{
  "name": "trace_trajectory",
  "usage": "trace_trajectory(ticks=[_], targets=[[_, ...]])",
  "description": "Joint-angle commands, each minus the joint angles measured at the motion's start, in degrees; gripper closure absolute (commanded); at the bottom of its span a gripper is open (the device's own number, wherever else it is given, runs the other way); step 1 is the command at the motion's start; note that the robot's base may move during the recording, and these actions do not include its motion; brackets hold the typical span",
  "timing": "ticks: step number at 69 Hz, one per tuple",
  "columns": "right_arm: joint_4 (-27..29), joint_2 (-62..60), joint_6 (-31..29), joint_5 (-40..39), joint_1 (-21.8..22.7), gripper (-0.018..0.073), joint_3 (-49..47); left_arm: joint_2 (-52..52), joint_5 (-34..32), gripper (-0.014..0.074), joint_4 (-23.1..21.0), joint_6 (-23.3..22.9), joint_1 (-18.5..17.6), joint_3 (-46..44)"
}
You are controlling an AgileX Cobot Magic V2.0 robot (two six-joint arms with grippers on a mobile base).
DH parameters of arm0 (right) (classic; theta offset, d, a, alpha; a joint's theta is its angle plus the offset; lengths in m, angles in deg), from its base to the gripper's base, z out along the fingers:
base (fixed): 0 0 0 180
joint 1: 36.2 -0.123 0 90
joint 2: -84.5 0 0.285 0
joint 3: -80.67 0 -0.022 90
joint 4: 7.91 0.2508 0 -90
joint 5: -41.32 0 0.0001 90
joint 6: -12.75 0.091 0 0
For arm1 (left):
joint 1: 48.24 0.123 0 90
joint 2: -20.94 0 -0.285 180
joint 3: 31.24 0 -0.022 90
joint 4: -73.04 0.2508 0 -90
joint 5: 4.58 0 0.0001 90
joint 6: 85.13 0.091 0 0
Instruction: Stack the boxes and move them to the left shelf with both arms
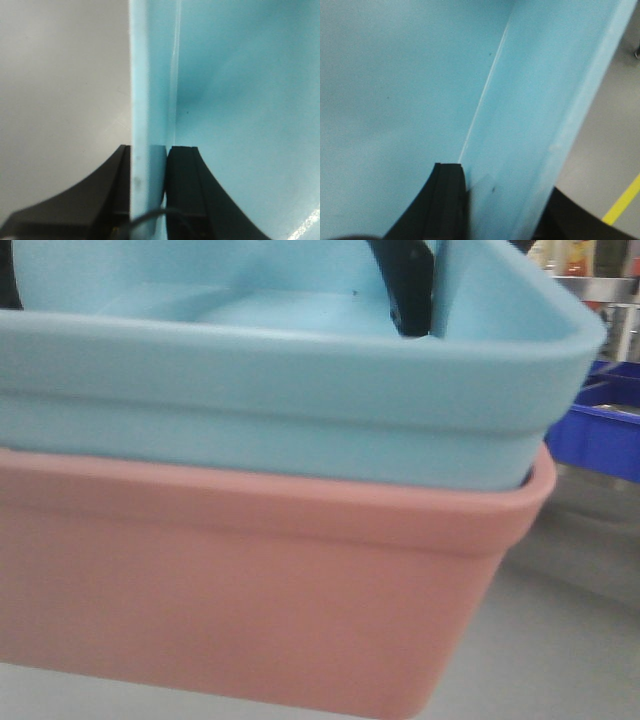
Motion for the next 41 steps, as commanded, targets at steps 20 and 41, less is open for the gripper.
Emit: trace_trajectory(ticks=[20,41], targets=[[0.41,-1.67,2.28,-7.91,-1.36,0.0503,-3.00,1.01,-16.37,0.0608,-4.85,-0.72,-2.60,-2.71],[0.41,-1.67,2.28,-7.91,-1.36,0.0503,-3.00,1.01,-16.37,0.0608,-4.85,-0.72,-2.60,-2.71]])
